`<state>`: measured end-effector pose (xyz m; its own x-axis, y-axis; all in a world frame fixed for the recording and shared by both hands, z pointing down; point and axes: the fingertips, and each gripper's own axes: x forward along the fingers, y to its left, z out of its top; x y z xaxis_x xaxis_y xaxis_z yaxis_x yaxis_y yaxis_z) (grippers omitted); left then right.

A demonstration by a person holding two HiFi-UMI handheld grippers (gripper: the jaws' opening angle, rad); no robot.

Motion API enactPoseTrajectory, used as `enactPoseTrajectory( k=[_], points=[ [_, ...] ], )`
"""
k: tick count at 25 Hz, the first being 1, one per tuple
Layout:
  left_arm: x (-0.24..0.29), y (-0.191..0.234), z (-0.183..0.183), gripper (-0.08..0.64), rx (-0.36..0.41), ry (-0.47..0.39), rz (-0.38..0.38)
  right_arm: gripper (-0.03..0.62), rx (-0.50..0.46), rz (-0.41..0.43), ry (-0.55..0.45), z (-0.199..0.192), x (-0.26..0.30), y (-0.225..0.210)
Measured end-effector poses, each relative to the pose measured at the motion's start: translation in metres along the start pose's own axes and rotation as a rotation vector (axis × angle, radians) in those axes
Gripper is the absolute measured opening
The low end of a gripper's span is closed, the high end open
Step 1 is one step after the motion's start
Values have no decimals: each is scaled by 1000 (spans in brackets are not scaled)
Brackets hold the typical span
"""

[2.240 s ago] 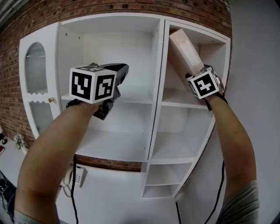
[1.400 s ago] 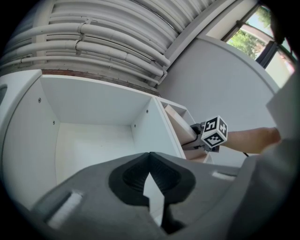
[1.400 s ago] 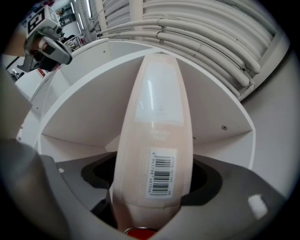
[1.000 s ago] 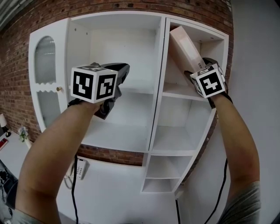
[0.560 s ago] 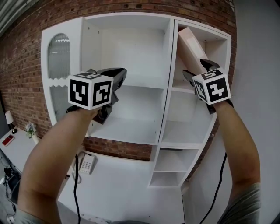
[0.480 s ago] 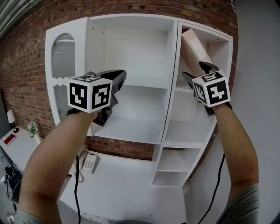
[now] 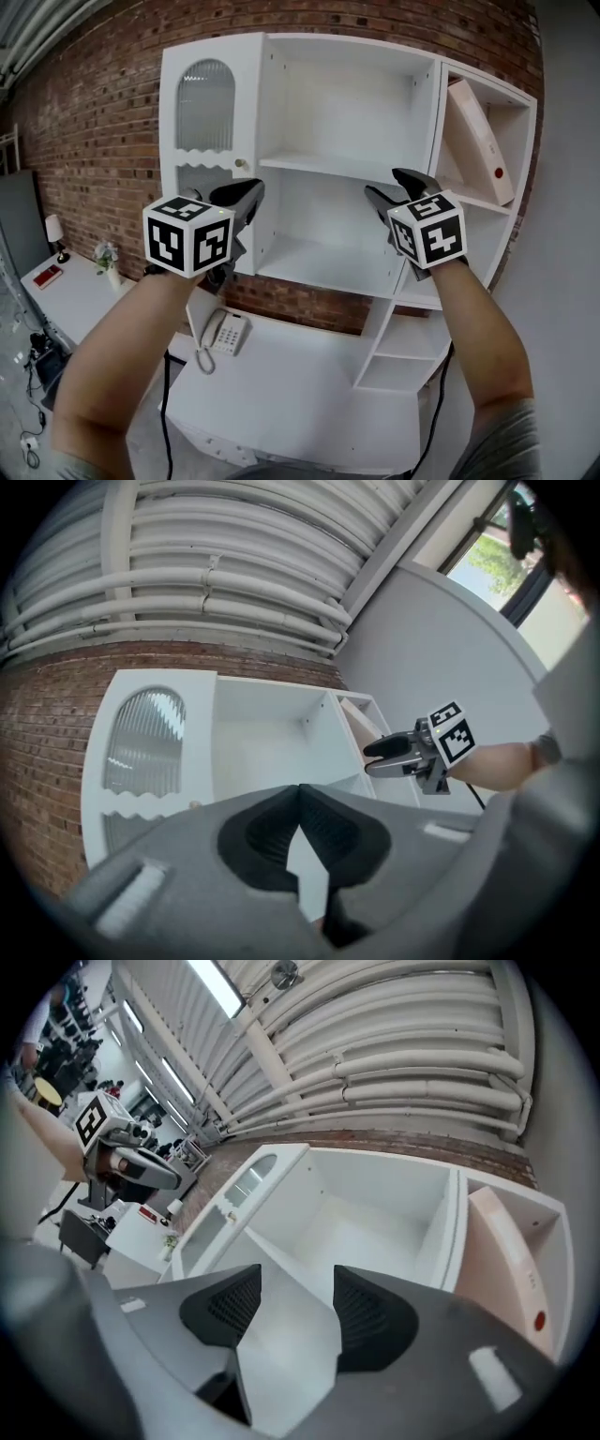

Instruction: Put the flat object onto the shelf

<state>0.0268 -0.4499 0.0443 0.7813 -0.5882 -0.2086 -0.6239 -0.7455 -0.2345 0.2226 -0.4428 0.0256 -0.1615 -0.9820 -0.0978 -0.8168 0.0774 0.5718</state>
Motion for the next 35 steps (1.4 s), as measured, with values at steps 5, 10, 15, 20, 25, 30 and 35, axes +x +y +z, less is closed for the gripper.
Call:
enactPoseTrajectory(
  k=[5,10,15,20,25,30,35],
  points=[
    [-67,26,-37,0,-11,42,64,216,52,144,-47,6,18,94],
    [-143,43,-81,0,-2,93,151,173,94,322,-95,2,22,200],
    [-212,50,-120,0,13,134,197,125,120,464,-132,-5,7,289],
    [-296,42,-184,0,-61,218,280,58,173,641,-121,-27,-15,385],
    [-348,35,-257,0,-115,265,338,11,269,760,-87,-72,-19,456],
    [-392,16,-328,0,-195,332,390,9,388,862,-14,-124,-33,521],
    [-423,-7,-391,0,-275,392,435,9,461,926,45,-166,-53,570]
  ],
)
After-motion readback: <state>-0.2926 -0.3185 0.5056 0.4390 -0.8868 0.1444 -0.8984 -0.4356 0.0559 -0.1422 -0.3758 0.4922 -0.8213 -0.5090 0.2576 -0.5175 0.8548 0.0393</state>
